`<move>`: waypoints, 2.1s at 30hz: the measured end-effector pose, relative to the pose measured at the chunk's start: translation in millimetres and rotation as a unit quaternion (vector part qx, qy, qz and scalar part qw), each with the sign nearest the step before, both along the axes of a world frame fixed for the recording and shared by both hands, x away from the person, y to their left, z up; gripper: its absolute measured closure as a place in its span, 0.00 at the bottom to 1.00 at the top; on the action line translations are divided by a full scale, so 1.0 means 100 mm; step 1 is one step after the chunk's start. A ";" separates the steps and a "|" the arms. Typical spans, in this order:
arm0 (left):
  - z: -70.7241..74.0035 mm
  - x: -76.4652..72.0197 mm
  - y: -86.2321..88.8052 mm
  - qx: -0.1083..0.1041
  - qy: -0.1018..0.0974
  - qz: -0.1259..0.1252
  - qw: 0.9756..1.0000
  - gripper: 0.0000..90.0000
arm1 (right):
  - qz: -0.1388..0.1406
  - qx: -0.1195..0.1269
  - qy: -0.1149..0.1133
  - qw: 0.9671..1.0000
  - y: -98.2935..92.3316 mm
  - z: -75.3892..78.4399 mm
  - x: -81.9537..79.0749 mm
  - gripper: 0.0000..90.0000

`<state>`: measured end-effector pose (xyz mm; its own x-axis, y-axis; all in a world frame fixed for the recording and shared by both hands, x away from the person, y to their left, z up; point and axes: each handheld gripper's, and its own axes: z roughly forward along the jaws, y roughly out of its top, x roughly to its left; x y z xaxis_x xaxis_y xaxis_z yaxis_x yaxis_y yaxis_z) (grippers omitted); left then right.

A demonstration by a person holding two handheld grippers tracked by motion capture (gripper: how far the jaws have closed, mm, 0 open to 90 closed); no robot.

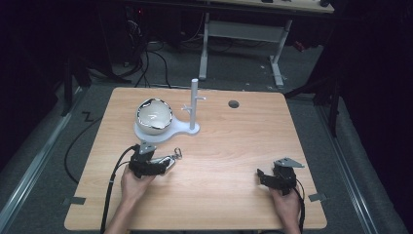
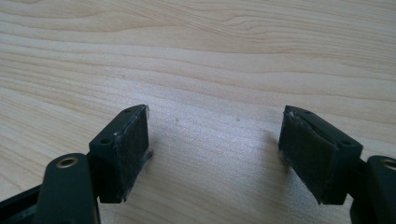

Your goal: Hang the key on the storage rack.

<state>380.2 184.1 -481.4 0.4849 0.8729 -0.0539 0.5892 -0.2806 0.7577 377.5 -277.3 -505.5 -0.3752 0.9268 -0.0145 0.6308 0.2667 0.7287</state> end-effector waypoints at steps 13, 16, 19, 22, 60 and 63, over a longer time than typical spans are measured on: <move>-0.11 0.11 -0.09 0.012 0.023 -0.010 1.000 0.30 | 0.000 0.000 0.000 1.000 0.00 0.00 0.00 0.27; -0.14 0.11 -0.11 0.019 0.024 -0.015 0.999 0.31 | 0.000 0.000 0.000 1.000 0.00 0.00 0.00 0.27; -0.19 0.11 -0.12 0.020 0.032 -0.017 0.999 0.32 | 0.001 0.000 0.000 1.000 0.00 0.00 0.00 0.27; -0.20 0.09 -0.10 0.005 0.026 -0.013 1.000 0.35 | 0.001 0.000 0.000 1.000 0.00 0.00 0.00 0.27; -0.02 -0.05 -0.08 -0.038 0.008 -0.019 0.999 0.68 | 0.001 0.000 0.000 1.000 0.00 0.00 0.00 0.27; 0.03 -0.08 -0.06 -0.048 0.002 -0.021 0.999 0.68 | 0.001 0.000 0.000 1.000 0.00 0.00 0.00 0.27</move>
